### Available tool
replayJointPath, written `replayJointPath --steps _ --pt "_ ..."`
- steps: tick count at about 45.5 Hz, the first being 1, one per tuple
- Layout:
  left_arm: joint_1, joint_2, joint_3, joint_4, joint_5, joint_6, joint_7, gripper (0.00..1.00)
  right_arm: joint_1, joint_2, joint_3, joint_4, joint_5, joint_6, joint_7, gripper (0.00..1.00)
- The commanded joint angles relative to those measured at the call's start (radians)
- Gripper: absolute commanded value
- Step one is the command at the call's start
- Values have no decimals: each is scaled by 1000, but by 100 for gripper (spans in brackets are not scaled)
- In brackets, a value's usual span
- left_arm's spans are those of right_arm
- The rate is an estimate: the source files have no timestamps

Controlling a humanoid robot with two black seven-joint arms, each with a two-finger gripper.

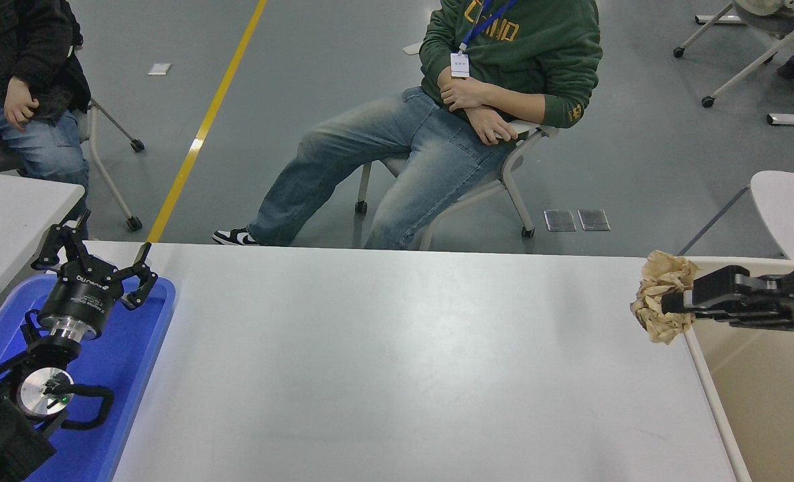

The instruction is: Clean the table surface

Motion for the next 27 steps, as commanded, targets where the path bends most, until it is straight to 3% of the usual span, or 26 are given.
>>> replayJointPath --steps 1,18,27 --pt "0 0 0 0 0 0 0 100 -22 20 -33 -148 -2 -61 -5 0" --pt "0 0 0 0 0 0 0 100 -117 222 -168 -475 1 -346 -6 0" --pt "0 0 0 0 0 0 0 100 -219 420 -173 -759 77 -478 -6 0"
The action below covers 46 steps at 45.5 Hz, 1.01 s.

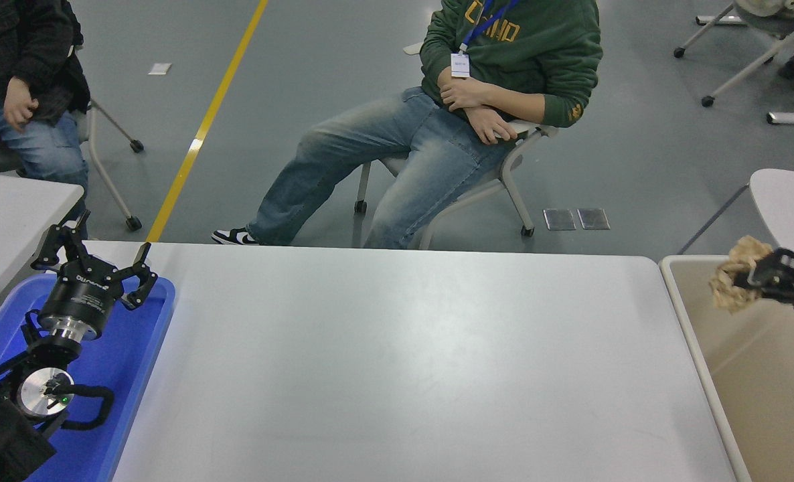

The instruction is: Clean the table surface

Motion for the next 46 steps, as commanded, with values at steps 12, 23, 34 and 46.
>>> replayJointPath --steps 12,23,34,46 --pt "0 0 0 0 0 0 0 100 -201 379 -31 -554 127 -267 0 0" --pt "0 0 0 0 0 0 -1 100 -270 517 -29 -742 185 -358 0 0" --pt "0 0 0 0 0 0 -1 100 -314 666 -28 -928 245 -364 0 0" --pt "0 0 0 0 0 0 -1 100 -334 689 -22 -942 246 -390 -2 0"
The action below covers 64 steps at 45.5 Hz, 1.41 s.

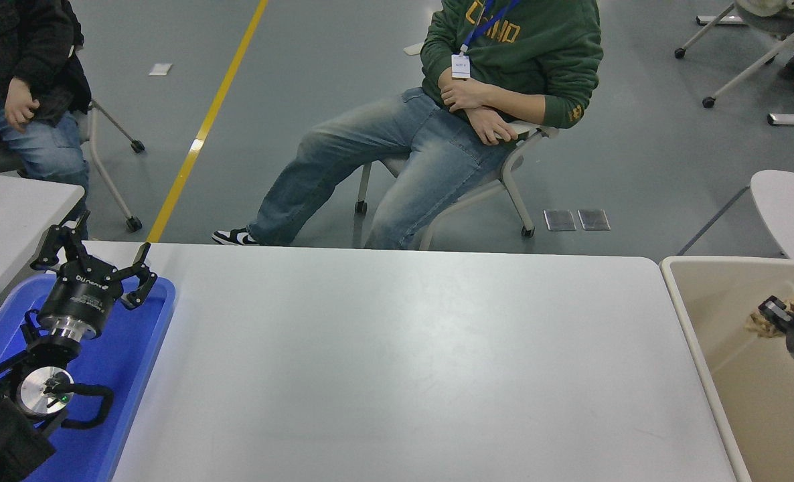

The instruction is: Clean the table surface

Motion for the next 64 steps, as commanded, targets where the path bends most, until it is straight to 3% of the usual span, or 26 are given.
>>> replayJointPath --steps 1,9,11,13,15,18,19,20,50,64 --pt "0 0 0 0 0 0 0 100 -29 49 3 -57 17 -24 -1 0" --pt "0 0 0 0 0 0 1 100 -35 49 0 -55 58 -24 -3 0" --pt "0 0 0 0 0 0 0 100 -35 47 -3 -55 69 -24 -6 10" --pt "1 0 0 0 0 0 1 100 -33 47 0 -55 72 -26 -11 29" --pt "0 0 0 0 0 0 1 100 -32 47 11 -55 75 -26 -11 54" --pt "0 0 0 0 0 0 1 100 -30 47 8 -51 81 -18 -11 76" --pt "0 0 0 0 0 0 0 100 -30 46 8 -49 84 -18 -12 97" --pt "0 0 0 0 0 0 1 100 -30 44 8 -49 89 -16 -12 100" --pt "0 0 0 0 0 0 0 100 -15 24 19 -22 124 -13 -15 100" --pt "0 0 0 0 0 0 1 100 30 -120 125 207 274 -15 -9 100"
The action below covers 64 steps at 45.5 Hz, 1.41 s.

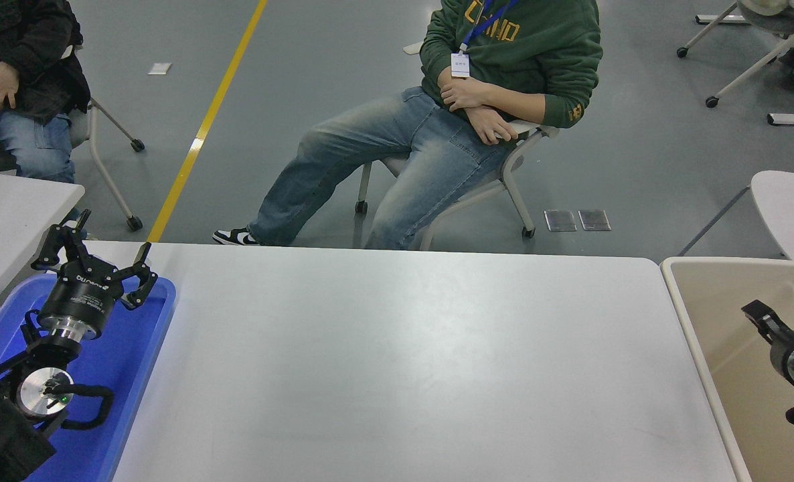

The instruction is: Clean the table surface

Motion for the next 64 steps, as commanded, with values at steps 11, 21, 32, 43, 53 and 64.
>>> replayJointPath --steps 11,21,32,43,53,64 --pt "0 0 0 0 0 0 -1 100 40 -202 225 492 99 1 8 100" --pt "0 0 0 0 0 0 -1 100 40 -168 358 678 99 3 8 100" --pt "0 0 0 0 0 0 -1 100 36 -38 455 689 99 -3 18 100" --pt "0 0 0 0 0 0 -1 100 -10 154 619 676 99 -9 91 100" --pt "0 0 0 0 0 0 -1 100 -63 295 731 672 99 -9 131 100" --pt "0 0 0 0 0 0 -1 100 -92 399 803 621 99 -8 183 100"
